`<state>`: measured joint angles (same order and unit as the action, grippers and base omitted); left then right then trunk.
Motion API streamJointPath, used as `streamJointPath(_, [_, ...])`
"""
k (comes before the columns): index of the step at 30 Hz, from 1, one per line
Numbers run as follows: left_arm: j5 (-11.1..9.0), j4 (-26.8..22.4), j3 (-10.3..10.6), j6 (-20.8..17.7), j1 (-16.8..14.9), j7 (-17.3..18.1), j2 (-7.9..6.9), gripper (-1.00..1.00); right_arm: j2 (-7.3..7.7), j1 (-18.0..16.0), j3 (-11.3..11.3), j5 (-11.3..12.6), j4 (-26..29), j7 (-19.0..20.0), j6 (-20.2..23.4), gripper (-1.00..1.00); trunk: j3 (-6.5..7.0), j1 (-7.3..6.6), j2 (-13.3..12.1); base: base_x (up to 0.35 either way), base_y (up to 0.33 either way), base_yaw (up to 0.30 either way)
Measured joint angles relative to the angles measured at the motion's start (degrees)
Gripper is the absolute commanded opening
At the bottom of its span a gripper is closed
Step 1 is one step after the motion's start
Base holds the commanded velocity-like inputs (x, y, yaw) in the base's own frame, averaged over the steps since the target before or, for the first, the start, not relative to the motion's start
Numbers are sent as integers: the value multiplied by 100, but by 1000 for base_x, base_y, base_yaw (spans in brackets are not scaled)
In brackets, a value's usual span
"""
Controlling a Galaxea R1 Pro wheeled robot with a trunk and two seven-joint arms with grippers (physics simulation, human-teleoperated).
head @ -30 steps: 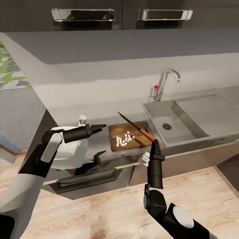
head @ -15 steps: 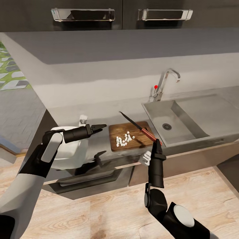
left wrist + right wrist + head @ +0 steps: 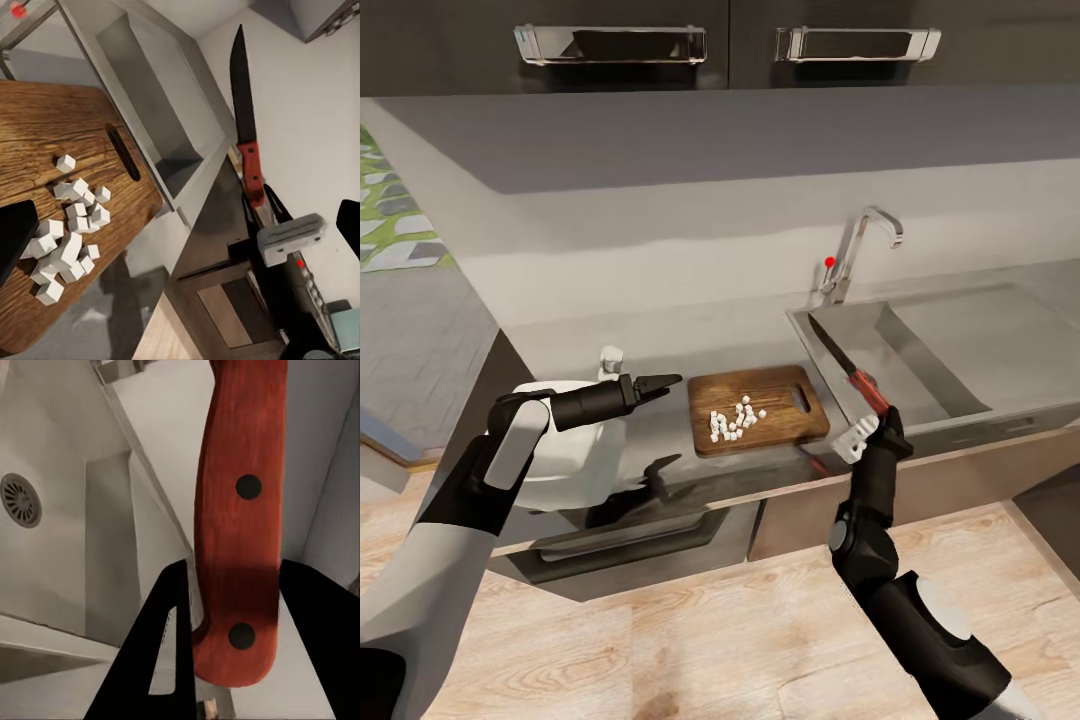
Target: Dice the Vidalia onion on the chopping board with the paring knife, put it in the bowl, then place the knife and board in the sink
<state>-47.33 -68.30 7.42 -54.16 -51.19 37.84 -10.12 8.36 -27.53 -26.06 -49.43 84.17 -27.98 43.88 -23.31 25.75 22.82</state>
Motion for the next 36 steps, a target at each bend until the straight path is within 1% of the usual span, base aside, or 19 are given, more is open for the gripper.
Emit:
streamJointPath(2, [-1, 0, 0, 0, 1, -2, 3, 100, -35, 0, 211, 6, 1, 162, -145, -100, 0, 0, 0, 0, 0, 0])
streamJointPath(6, [-3, 0, 0, 0, 0, -4, 28, 100, -56, 0, 384, 8, 2, 307, -234, -100, 0, 0, 0, 0, 0, 0])
streamJointPath(10, [-3, 0, 0, 0, 0, -4, 38, 100, -59, 0, 475, 8, 2, 331, -250, -100, 0, 0, 0, 0, 0, 0])
streamJointPath(17, [-1, 0, 0, 0, 0, -4, 39, 100, -59, 0, 530, 8, 2, 328, -257, -100, 0, 0, 0, 0, 0, 0])
streamJointPath(18, [-2, 0, 0, 2, 0, -4, 39, 100, -59, -1, 674, 11, 4, 330, -266, -100, 0, 0, 0, 0, 0, 0])
streamJointPath(20, [-2, 0, 0, 3, 0, -4, 39, 100, -59, -1, 791, 8, 4, 332, -308, -100, 0, 0, 0, 0, 0, 0])
streamJointPath(23, [-1, 0, 0, 7, 0, -4, 44, 100, -59, -4, 1094, 14, 7, 372, -612, -100, 0, 0, 0, 0, 0, 0])
streamJointPath(25, [-3, 7, 0, 8, 0, -4, 109, 100, -59, -41, 1410, 27, 10, 695, -802, -100, 0, 0, 0, 0, 0, 0])
streamJointPath(26, [-3, 8, 0, 8, 0, -4, 130, 100, -59, -52, 1506, 25, 10, 816, -818, -100, 0, 0, 0, 0, 0, 0])
streamJointPath(27, [-1, 8, 0, 9, 0, -4, 139, 100, -60, -56, 1556, 22, 10, 878, -824, -100, 0, 0, 0, 0, 0, 0])
streamJointPath(29, [-1, 9, 0, 9, 0, -4, 158, 100, -60, -76, 1723, 24, 14, 1148, -838, -100, 0, 0, 0, 0, 0, 0])
streamJointPath(33, [1, 9, 0, 9, 0, -4, 168, 100, -60, -215, 1877, 26, 24, 1558, -847, -100, 0, 0, 0, 0, 0, 0])
streamJointPath(34, [2, 9, 0, 9, 0, -4, 170, 100, -60, -337, 1919, 34, 28, 1804, -845, -100, 0, 0, 0, 0, 0, 0])
streamJointPath(36, [1, 9, 13, 9, 0, -4, 171, 100, -60, -435, 1937, 45, 32, 2006, -834, -100, 0, 0, 0, 0, 0, 0])
